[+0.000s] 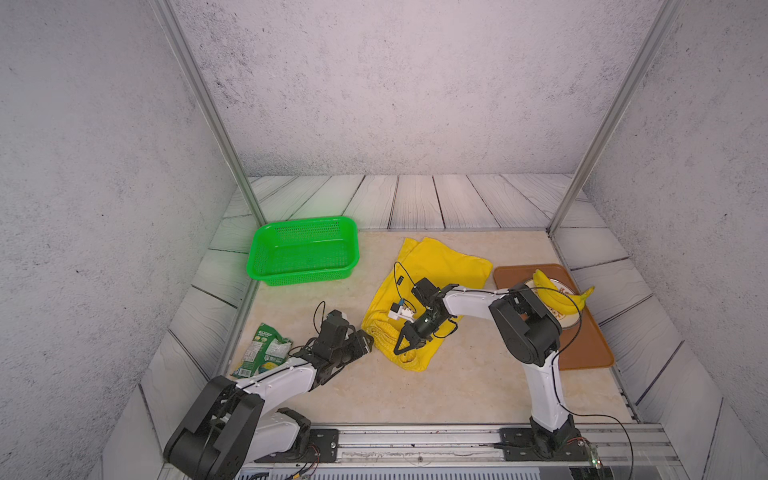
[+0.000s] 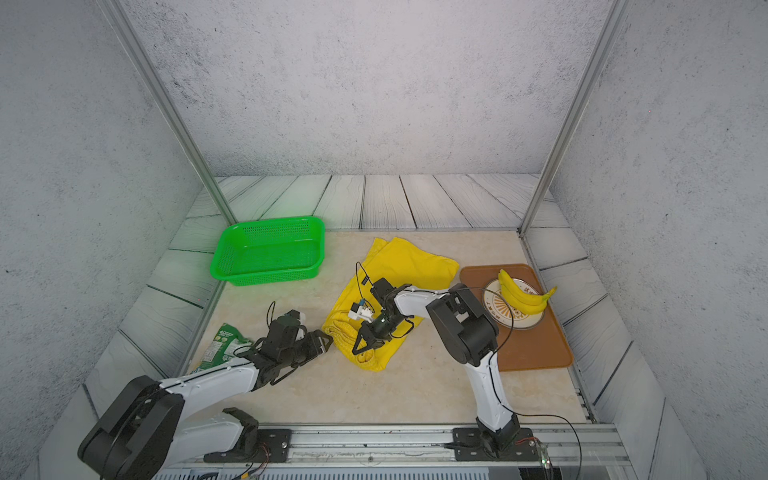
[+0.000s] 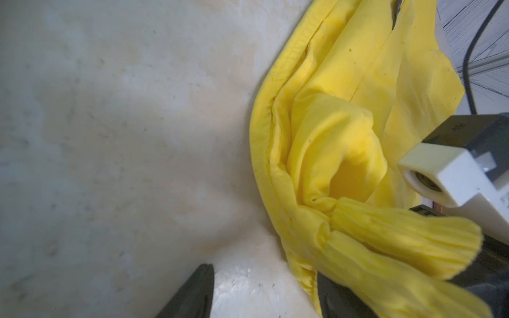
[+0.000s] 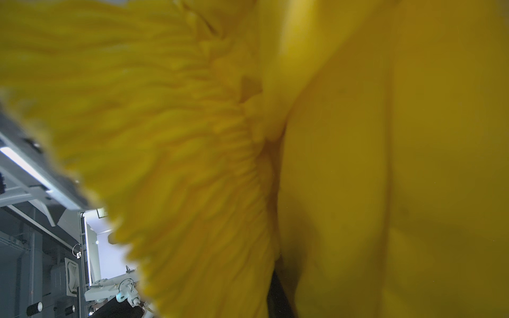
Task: Roll up the shorts
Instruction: Roll the shorts at the center of the board.
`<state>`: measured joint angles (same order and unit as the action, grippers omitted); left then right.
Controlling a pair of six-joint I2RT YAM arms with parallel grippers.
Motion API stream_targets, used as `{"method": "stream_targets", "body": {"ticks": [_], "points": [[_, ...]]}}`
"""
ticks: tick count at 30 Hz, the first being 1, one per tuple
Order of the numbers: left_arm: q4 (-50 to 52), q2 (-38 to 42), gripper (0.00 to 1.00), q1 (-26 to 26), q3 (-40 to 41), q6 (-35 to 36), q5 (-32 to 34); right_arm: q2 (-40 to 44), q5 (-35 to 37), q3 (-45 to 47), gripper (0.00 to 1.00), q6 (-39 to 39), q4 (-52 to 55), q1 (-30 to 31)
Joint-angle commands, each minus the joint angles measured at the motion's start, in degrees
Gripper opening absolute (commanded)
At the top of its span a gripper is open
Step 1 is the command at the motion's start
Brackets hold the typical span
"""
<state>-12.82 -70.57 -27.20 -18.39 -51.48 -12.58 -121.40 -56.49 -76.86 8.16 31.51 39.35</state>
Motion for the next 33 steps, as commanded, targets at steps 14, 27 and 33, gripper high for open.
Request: {"method": "stream_targets", "body": {"ticks": [14, 27, 33], "points": [[-4.9, -8.7, 0.7, -1.8, -6.8, 2.3, 5.6, -2.0, 0.5, 1.4, 0.08, 1.2, -2.0, -0.8], [5.9, -21.3, 0.6, -1.9, -15.3, 2.6, 12.1, 7.4, 9.6, 8.8, 0.41, 3.2, -3.2, -2.8], [9.2, -23.5, 0.49, -2.1, -17.1, 3.1, 12.1, 19.3, 26.3, 15.4, 0.42, 6.2, -3.5, -2.8]]}}
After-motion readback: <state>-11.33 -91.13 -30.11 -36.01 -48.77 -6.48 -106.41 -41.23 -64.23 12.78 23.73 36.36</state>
